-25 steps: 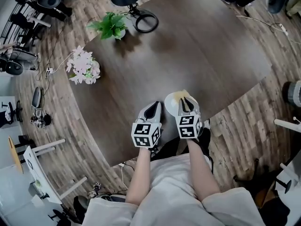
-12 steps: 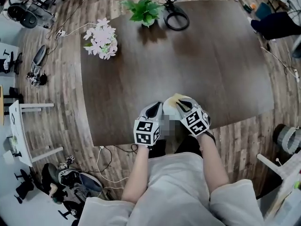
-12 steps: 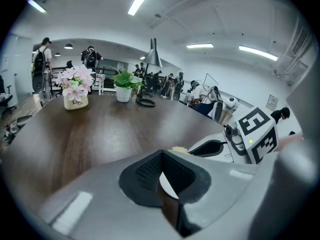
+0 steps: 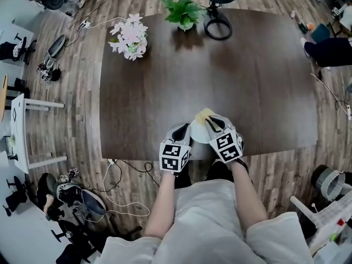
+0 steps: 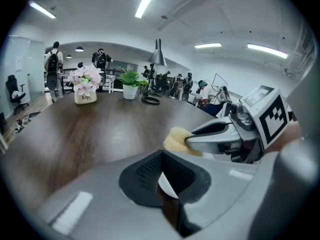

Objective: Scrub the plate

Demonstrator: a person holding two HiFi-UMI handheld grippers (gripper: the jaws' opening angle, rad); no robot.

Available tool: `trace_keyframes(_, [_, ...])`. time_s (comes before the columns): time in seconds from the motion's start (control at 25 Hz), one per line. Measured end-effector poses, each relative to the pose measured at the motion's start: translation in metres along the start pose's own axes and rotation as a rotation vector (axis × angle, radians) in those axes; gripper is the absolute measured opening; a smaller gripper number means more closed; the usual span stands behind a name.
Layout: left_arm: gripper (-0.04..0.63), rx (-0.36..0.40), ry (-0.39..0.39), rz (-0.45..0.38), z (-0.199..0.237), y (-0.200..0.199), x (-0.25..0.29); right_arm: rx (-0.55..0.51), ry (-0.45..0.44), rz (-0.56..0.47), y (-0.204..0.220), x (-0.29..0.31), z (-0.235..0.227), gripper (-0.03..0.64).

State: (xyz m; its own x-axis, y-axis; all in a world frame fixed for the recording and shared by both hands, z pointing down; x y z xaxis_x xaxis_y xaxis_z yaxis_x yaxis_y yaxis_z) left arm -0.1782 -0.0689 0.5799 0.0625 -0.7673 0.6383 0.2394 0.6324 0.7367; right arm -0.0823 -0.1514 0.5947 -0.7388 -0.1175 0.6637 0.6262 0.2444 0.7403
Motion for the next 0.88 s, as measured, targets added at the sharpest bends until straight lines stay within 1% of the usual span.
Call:
trace_keyframes(0.04, [0.0, -0.007, 0.019, 0.001, 0.001, 0.001, 0.001, 0.072, 0.054, -0.012, 0.001, 0.0, 0.002, 0.06])
trace_keyframes(0.08, [0.0, -0.02, 0.037, 0.003, 0.003, 0.003, 0.002, 0.122, 0.092, -0.017, 0.003, 0.002, 0.007, 0.06])
trace_keyframes(0.12, [0.0, -0.03, 0.051, 0.006, 0.005, 0.005, 0.003, 0.139, 0.119, -0.007, 0.007, 0.006, 0.014, 0.06])
trace_keyframes(0.2, [0.0, -0.013, 0.075, 0.025, 0.005, 0.008, 0.007, 0.123, 0.171, 0.036, 0.016, 0.017, 0.025, 0.06])
trace_keyframes(0.32, [0.0, 0.061, 0.136, 0.073, 0.004, 0.016, 0.018, 0.138, 0.257, 0.048, 0.019, 0.023, 0.031, 0.06])
trace_keyframes(0.4, [0.0, 0.094, 0.179, 0.094, 0.002, 0.021, 0.023, 0.162, 0.272, 0.041, 0.02, 0.025, 0.032, 0.06])
trace_keyframes(0.56, [0.0, 0.116, 0.251, 0.109, -0.007, 0.028, 0.032, 0.161, 0.252, 0.03, 0.02, 0.025, 0.03, 0.06])
trace_keyframes(0.72, [0.0, 0.185, 0.3, 0.139, -0.01, 0.032, 0.038, 0.156, 0.307, 0.02, 0.018, 0.026, 0.031, 0.06])
trace_keyframes(0.88, [0.0, 0.223, 0.331, 0.169, -0.016, 0.034, 0.04, 0.185, 0.335, 0.021, 0.019, 0.026, 0.03, 0.06])
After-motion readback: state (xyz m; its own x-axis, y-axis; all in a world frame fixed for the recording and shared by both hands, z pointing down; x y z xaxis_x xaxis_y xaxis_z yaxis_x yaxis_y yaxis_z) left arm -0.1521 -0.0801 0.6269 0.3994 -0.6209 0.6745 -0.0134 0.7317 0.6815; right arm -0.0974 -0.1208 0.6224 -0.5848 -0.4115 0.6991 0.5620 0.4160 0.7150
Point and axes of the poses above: the fingertips, and each gripper's own axes: x forward along the fingers, z to its left, y out of its underside, the point moved 5 cm from there along -x, backward along the fingers, and after that the axes turned 2 degrees about -y, right-handed, at the moved point
